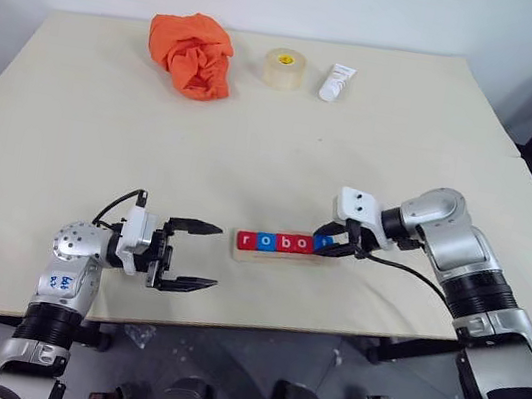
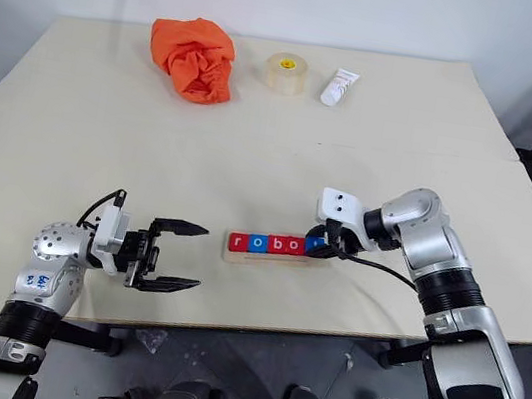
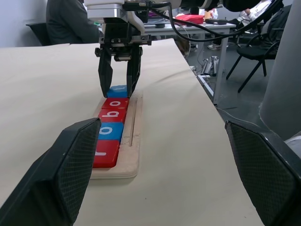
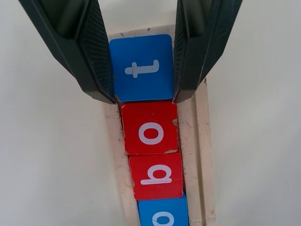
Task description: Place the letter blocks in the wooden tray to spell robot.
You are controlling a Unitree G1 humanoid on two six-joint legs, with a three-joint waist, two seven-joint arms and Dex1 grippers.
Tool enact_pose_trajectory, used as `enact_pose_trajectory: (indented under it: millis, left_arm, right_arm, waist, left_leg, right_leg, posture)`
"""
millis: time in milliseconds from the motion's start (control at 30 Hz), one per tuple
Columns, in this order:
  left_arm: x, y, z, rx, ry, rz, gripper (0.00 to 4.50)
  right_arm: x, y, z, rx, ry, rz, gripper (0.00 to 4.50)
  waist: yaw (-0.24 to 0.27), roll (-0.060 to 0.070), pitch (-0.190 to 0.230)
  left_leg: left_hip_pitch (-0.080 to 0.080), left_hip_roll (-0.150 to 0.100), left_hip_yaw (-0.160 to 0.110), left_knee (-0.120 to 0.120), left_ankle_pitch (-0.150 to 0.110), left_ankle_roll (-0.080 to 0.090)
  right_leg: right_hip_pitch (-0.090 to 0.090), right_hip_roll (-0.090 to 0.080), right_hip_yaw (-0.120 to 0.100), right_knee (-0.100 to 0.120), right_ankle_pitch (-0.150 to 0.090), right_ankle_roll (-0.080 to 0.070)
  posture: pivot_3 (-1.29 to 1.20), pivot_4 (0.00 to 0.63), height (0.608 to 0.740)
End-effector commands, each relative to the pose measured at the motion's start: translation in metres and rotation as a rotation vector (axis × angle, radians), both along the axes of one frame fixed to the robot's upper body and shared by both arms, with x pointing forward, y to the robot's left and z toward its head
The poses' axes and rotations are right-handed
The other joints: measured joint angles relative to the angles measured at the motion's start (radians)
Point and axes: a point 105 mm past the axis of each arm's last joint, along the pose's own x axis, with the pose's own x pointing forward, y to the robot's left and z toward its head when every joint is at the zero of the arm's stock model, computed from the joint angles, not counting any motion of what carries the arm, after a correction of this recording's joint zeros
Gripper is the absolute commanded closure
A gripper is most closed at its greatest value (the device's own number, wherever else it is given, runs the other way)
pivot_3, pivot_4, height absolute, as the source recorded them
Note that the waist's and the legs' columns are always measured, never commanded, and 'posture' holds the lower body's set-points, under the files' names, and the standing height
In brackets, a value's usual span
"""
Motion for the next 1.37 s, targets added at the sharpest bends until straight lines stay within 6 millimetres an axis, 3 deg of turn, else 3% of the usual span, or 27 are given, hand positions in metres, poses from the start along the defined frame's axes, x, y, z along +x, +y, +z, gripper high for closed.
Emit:
enact_pose_trajectory:
  millis: [33, 200, 233, 333, 600, 767, 967, 1133, 1367]
  left_arm:
    - [0.0, 0.003, 0.007, -0.004, -0.039, 0.009, 0.0]
    - [0.002, 0.003, 0.007, -0.004, -0.039, 0.01, 0.0]
    - [0.002, 0.003, 0.007, -0.004, -0.039, 0.009, 0.0]
    - [0.003, 0.003, 0.006, -0.006, -0.037, 0.011, 0.0]
    - [0.017, 0.008, 0.013, -0.028, -0.016, 0.173, 0.0]
    - [0.023, 0.017, 0.028, -0.066, -0.043, 0.27, 0.0]
    - [0.011, 0.041, 0.027, -0.021, -0.025, 0.252, 0.0]
    - [0.008, 0.053, 0.024, 0.01, -0.011, 0.27, 0.0]
    - [0.005, 0.051, 0.031, -0.022, -0.047, 0.234, 0.0]
  right_arm:
    - [-0.001, 0.004, 0.007, 0.015, -0.019, 0.008, 1.76]
    - [-0.002, 0.001, 0.022, 0.036, -0.039, 0.0, 0.1]
    - [-0.003, 0.0, 0.024, 0.039, -0.044, -0.005, 0.04]
    - [-0.005, -0.009, 0.029, 0.049, -0.057, -0.031, 0.04]
    - [-0.015, -0.057, 0.045, 0.154, -0.113, -0.19, 0.04]
    - [-0.04, -0.1, 0.05, 0.277, -0.156, -0.221, 0.04]
    - [-0.08, -0.147, 0.027, 0.283, -0.075, -0.226, 0.04]
    - [-0.09, -0.156, 0.025, 0.31, -0.072, -0.23, 0.04]
    - [-0.088, -0.156, 0.034, 0.371, -0.093, -0.206, 0.04]
  waist:
    - [0.0, 0.0, 0.0]
    - [0.002, 0.0, 0.0]
    - [0.002, 0.0, 0.0]
    - [0.004, 0.0, 0.0]
    - [0.012, 0.0, 0.0]
    - [0.029, 0.0, 0.0]
    - [0.034, 0.0, 0.0]
    - [0.027, 0.001, 0.001]
    - [0.027, 0.001, 0.001]
  left_leg:
    - [0.0, 0.0, 0.0, 0.0, 0.0, 0.0]
    - [0.0, 0.0, 0.0, 0.0, 0.0, 0.0]
    - [0.0, 0.0, 0.0, 0.0, 0.0, 0.0]
    - [0.0, -0.001, 0.0, 0.0, 0.0, 0.0]
    - [-0.001, -0.001, -0.001, -0.001, 0.0, 0.0]
    - [-0.001, 0.0, 0.0, -0.001, 0.0, 0.0]
    - [0.0, 0.0, 0.0, -0.001, 0.0, 0.0]
    - [0.001, 0.0, 0.004, -0.001, 0.0, 0.0]
    - [0.004, 0.002, 0.008, -0.001, 0.0, 0.001]
  right_leg:
    - [0.0, 0.0, 0.0, 0.0, 0.0, 0.0]
    - [0.0, 0.0, 0.0, 0.0, 0.0, 0.0]
    - [0.0, 0.0, 0.0, 0.0, 0.0, 0.0]
    - [0.0, 0.0, 0.0, 0.0, 0.0, 0.0]
    - [0.0, 0.0, -0.001, -0.002, 0.0, 0.0]
    - [0.001, 0.0, -0.001, -0.003, 0.0, 0.0]
    - [0.003, 0.0, -0.002, -0.004, 0.0, 0.0]
    - [0.003, -0.001, -0.002, -0.005, 0.0, 0.0]
    - [0.003, -0.002, -0.002, -0.005, 0.0, 0.0]
  posture:
    - [0.0, 0.15, 0.74]
    - [0.0, 0.15, 0.74]
    - [0.0, 0.15, 0.74]
    - [0.0, 0.15, 0.74]
    - [0.0, 0.15, 0.74]
    - [0.0, 0.15, 0.74]
    - [0.0, 0.15, 0.74]
    - [0.0, 0.15, 0.74]
    - [0.0, 0.15, 0.74]
